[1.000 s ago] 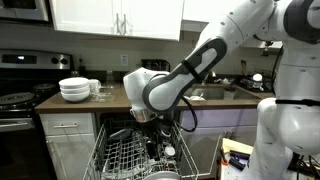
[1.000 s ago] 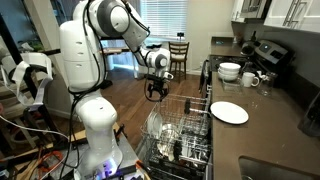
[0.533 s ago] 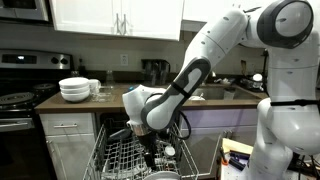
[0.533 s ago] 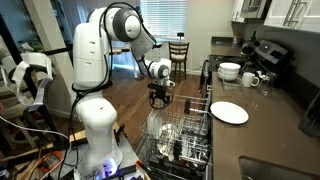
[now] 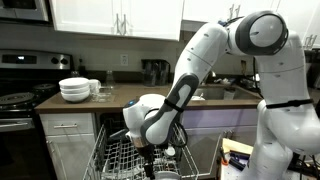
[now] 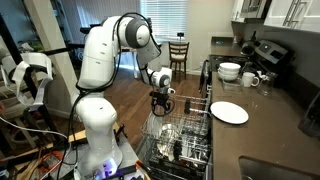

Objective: Pick up the plate from the kitchen plates holder and put it on top of the other plate on the shelf

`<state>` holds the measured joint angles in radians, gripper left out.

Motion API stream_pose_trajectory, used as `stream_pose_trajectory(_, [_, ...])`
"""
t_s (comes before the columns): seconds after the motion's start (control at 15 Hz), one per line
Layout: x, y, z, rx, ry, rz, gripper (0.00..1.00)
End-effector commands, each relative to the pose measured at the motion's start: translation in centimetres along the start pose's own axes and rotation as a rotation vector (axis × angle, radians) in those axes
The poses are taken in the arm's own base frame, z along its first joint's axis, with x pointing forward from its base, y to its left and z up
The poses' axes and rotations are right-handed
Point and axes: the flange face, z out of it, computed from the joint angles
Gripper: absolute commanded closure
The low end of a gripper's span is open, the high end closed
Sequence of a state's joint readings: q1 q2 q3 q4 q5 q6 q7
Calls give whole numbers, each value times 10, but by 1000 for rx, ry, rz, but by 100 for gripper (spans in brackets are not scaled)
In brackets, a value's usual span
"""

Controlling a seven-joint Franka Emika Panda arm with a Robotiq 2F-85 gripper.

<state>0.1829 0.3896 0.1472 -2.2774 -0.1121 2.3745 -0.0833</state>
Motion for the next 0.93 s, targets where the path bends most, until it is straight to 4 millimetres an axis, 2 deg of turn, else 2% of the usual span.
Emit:
stream_pose_trajectory(0.0, [12,8,20,26,-4,-40,19])
stream_pose_trajectory(0.07, [14,10,25,31,-10,-44,33])
stream_pose_trajectory(0.13, [15,11,28,35,-15,-47,42])
stream_pose_trajectory(0.47, [21,16,33,49,-24,-51,73])
stream_pose_trajectory(0.53, [22,17,31,50,-24,-53,53])
stream_pose_trajectory(0.67, [22,19,27,52,-27,-48,40])
stream_pose_trajectory(0.73, [21,20,25,53,-28,-49,50])
stream_pose_trajectory(0.8, [21,21,23,51,-28,-50,54])
stream_pose_trajectory(0.87, [22,21,21,50,-29,-50,41])
